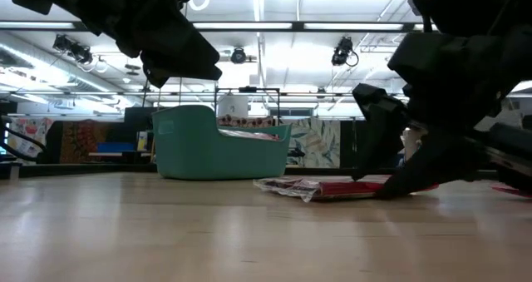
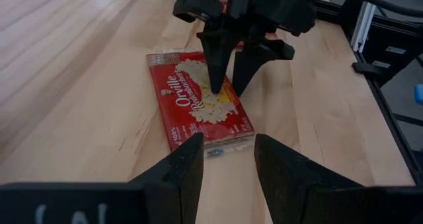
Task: Sort popcorn bags into baskets
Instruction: Put the red popcorn pack into the blue bin
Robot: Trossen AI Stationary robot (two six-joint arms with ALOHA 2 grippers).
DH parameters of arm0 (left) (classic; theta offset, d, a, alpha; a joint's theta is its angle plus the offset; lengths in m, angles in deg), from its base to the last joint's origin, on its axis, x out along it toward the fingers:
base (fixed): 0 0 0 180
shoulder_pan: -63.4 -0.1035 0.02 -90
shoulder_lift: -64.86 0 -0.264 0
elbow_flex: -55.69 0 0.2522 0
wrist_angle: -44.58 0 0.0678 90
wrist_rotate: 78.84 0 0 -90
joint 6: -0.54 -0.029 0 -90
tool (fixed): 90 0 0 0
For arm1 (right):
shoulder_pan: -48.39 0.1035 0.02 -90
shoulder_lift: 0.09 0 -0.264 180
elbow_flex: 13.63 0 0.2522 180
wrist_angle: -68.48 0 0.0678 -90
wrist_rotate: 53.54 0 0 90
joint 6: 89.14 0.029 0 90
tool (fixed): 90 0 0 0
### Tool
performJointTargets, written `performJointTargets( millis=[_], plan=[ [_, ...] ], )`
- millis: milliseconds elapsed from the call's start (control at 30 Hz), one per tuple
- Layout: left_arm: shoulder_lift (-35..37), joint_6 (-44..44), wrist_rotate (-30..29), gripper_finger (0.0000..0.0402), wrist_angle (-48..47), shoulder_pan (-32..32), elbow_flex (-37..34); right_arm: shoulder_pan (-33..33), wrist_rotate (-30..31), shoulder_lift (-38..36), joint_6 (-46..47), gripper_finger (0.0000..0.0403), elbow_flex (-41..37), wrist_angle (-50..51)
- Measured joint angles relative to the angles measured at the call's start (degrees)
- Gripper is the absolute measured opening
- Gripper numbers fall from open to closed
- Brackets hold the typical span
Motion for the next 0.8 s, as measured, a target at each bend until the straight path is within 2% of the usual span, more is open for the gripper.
performJointTargets(
  millis=[200, 333, 467, 600, 800],
  plan=[
    [0.0, 0.0, 0.0, 0.0141, -0.6, 0.1, 0.0, 0.0, 0.5, 1.5, -0.3, 0.0132, 0.1, -1.5],
    [0.0, 0.2, 0.4, 0.0141, -0.6, 0.1, 0.0, 0.0, -0.1, 1.4, -0.2, 0.0071, 0.0, -1.0],
    [1.1, 0.4, 5.2, 0.0141, -0.5, 0.1, 0.0, 0.0, 0.0, 0.1, -0.8, 0.0013, 0.0, 0.4],
    [4.3, 0.7, 9.4, 0.0141, -1.3, 0.5, 0.0, -0.2, 4.1, -3.8, -2.9, 0.0013, 0.7, 6.8],
    [8.7, 0.6, 9.5, 0.0141, -3.6, 1.5, 0.0, -3.3, 9.2, -10.5, -8.3, 0.0006, 5.6, 18.8]
  ],
)
